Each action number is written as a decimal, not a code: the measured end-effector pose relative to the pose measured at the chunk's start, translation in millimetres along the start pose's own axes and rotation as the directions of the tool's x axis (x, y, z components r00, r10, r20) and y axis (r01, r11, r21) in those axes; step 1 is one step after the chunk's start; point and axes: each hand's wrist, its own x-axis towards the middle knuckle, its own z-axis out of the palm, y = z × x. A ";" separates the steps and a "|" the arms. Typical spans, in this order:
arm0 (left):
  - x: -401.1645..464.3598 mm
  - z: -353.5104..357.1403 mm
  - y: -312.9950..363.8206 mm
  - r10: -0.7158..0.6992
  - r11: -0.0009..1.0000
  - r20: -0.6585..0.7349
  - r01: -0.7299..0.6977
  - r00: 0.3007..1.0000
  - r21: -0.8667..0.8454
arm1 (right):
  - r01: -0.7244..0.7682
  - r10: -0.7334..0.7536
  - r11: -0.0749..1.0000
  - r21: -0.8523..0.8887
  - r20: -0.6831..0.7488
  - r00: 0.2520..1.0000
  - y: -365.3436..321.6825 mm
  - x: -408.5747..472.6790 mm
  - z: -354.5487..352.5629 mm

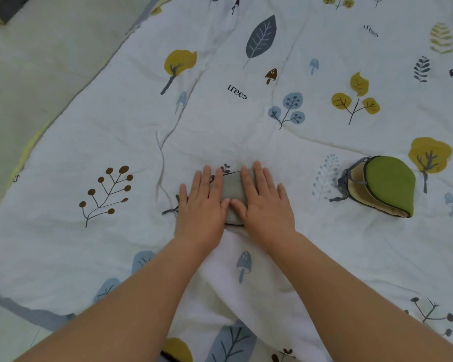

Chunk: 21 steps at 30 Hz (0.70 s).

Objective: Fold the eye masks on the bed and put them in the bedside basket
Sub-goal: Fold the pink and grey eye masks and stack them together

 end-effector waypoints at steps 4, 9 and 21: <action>6.2 3.4 -4.6 0.024 0.999 -0.003 -0.024 1.000 0.027 | -0.015 0.015 1.000 -0.008 -0.011 1.000 2.6 6.7 8.3; 5.1 -3.9 5.1 -0.014 0.999 -0.003 0.014 1.000 -0.037 | -0.013 0.013 1.000 0.010 -0.009 1.000 1.5 6.4 3.2; 1.5 -43.3 27.1 -0.324 0.913 -0.042 0.300 0.945 -0.277 | -0.280 0.364 0.743 0.608 -0.015 0.931 -3.8 -3.4 -30.0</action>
